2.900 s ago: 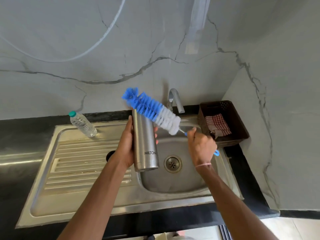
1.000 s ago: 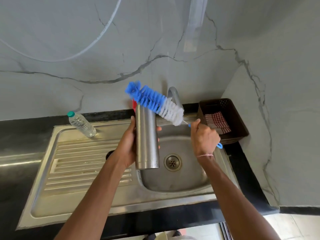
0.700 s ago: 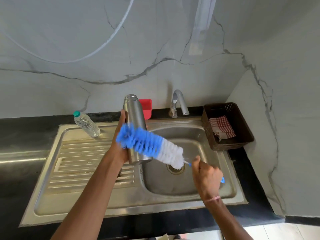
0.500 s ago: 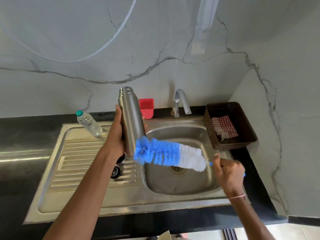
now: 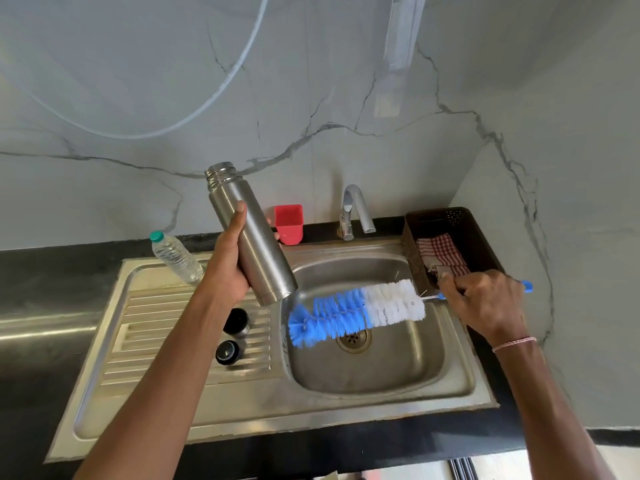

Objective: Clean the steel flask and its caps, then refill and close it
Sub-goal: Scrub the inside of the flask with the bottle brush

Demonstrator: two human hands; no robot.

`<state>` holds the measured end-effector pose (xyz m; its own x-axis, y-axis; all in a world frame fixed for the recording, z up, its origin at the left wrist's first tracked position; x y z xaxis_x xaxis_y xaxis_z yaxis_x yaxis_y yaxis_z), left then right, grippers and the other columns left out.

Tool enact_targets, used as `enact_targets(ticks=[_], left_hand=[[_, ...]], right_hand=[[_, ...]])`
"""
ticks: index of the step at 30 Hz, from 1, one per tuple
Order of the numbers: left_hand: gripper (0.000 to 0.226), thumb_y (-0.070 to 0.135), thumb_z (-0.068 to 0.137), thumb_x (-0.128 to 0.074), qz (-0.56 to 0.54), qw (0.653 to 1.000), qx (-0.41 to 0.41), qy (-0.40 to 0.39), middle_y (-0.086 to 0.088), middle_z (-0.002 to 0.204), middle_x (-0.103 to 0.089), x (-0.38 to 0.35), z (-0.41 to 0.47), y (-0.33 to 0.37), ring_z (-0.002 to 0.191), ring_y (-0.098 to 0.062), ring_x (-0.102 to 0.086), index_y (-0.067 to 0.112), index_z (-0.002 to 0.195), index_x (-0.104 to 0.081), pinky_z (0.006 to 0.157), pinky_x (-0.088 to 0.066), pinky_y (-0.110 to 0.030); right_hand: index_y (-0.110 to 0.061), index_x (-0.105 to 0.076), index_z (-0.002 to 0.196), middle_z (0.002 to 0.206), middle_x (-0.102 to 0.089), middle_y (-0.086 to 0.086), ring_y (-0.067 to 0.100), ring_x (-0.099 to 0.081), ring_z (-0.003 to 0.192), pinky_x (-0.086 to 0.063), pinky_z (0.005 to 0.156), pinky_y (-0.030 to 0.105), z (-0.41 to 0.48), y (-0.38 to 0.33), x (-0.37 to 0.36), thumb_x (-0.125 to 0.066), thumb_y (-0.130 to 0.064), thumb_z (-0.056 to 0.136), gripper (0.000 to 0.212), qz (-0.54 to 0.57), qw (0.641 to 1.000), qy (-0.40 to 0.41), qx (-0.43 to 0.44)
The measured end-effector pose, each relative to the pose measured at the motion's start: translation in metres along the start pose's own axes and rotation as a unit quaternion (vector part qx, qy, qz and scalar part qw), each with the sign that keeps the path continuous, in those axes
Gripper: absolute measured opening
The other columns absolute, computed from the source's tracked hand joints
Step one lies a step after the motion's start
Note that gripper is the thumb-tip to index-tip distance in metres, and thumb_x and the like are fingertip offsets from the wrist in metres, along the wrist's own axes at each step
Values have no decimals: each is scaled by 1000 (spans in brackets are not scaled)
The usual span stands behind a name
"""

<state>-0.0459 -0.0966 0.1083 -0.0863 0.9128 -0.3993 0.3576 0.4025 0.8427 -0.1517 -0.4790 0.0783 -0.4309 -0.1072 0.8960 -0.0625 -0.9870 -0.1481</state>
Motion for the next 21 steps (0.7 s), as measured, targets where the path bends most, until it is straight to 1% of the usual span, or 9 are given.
enact_targets(ticks=[2,3,5,7,11,13,15,17,21], left_hand=[[61,57,78,-75,-7,1000,5,2,-4,89,-77,-5,-1,-2,82,-20,-75,13,119,-68,94,-56,-46],[58,55,79,-76,-3,1000,5,1,-4,88,-77,-8,-1,-5,82,-20,-75,13,118,-68,92,-56,-45],[45,51,81,-75,12,1000,4,-6,-3,85,-76,-16,-4,-11,80,-20,-75,16,108,-70,88,-57,-42],[38,48,81,-78,19,1000,3,-15,-4,84,-76,-23,-7,-17,79,-20,-75,17,102,-71,84,-58,-39],[42,43,76,-84,58,998,-26,-20,-8,89,-76,-33,-7,-22,81,-23,-73,16,105,-71,76,-61,-38],[43,42,77,-83,63,998,-28,-1,-9,90,-75,-32,-6,-20,82,-23,-74,15,108,-70,72,-61,-37],[48,43,79,-82,51,998,-27,17,-8,90,-74,-26,-4,-17,80,-21,-75,12,113,-68,69,-61,-35],[40,41,83,-79,32,998,-33,31,-6,88,-73,-21,-2,-13,77,-20,-75,13,110,-69,69,-61,-35],[43,40,79,-83,43,998,-41,15,-6,89,-74,-34,-4,-20,81,-21,-74,15,111,-69,69,-61,-35]], right_hand=[[-16,-62,45,39,-33,-4,21,-36,34,-25,44,20,1,-7,0,-50,-37,93,53,-9,1000,9,13],[-15,-62,45,38,-34,-2,24,-38,33,-27,43,21,3,-13,-1,-46,-39,91,54,-7,1000,19,10],[-13,-61,44,37,-39,4,30,-41,34,-31,43,25,8,-25,-2,-44,-40,90,56,-8,999,35,-8],[-10,-55,42,37,-32,1,27,-34,32,-27,45,22,13,-37,-2,-44,-39,90,56,-14,999,39,-30],[-11,-50,41,41,-16,-9,21,-22,34,-10,52,17,15,-54,-1,-54,-31,86,50,-17,998,33,-49],[-11,-50,41,41,-16,-9,21,-23,34,-10,51,17,11,-53,-3,-61,-27,85,49,-17,998,13,-56],[-10,-54,42,39,-24,-5,22,-27,34,-16,49,19,7,-41,-1,-68,-23,87,48,-8,997,-6,-80],[-9,-57,44,38,-28,-2,23,-31,35,-19,48,21,5,-29,3,-71,-21,85,45,12,993,-9,-116],[-10,-56,43,39,-23,-6,20,-26,35,-12,49,19,10,-50,0,-70,-25,85,47,-3,995,-24,-95]])
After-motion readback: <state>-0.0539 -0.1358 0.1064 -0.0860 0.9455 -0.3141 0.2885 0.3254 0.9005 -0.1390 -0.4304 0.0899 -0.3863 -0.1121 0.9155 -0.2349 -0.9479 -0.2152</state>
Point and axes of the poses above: each hand's wrist, its own z-axis towards the middle knuckle, its own x-axis out of the back of the hand, y = z × x, the point moved 3 cm from there along z, towards the middle knuckle
